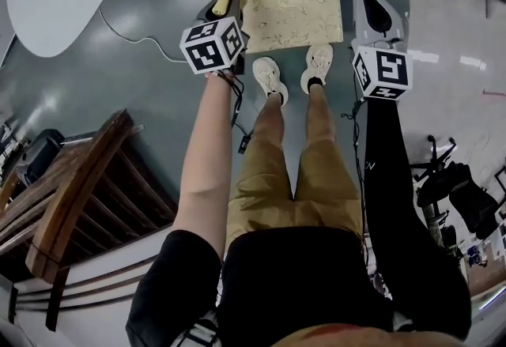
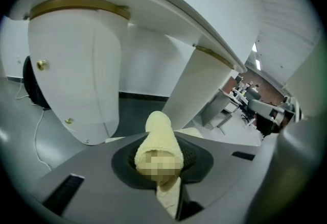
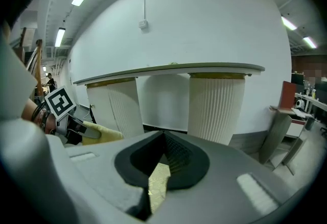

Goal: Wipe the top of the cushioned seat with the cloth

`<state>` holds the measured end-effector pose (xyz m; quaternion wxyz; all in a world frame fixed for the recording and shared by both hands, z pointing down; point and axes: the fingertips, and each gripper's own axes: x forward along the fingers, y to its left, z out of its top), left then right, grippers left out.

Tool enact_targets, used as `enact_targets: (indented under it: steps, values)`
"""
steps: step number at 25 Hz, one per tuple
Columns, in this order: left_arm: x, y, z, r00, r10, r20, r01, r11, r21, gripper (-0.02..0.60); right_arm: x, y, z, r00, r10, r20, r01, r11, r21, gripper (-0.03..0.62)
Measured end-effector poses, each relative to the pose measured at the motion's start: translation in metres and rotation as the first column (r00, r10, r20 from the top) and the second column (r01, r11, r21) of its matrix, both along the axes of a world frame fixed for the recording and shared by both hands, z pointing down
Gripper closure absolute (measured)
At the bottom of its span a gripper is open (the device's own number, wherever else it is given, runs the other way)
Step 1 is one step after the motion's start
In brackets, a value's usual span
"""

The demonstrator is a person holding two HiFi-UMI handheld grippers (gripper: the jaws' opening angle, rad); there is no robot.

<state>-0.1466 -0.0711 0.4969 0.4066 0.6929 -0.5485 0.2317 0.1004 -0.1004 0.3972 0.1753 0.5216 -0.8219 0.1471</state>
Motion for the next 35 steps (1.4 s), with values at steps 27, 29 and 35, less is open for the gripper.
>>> enact_targets:
  steps: [27, 29, 35]
  values:
    - [0.145, 0.001, 0.091, 0.957, 0.288, -0.040, -0.290, 0.940, -0.180, 0.523, 0.038, 0.017, 0.028, 0.999, -0.022, 0.034, 0.024, 0.998, -0.053, 0.592]
    - [0.116, 0.005, 0.093, 0.960, 0.279, -0.019, -0.277, 0.942, -0.189, 0.523, 0.024, 0.016, 0.027, 0.999, -0.034, 0.035, 0.036, 0.998, -0.050, 0.592]
    - [0.020, 0.012, 0.098, 0.974, 0.217, 0.061, -0.199, 0.957, -0.213, 0.523, -0.017, 0.019, 0.026, 0.997, -0.066, 0.035, 0.068, 0.997, -0.045, 0.592]
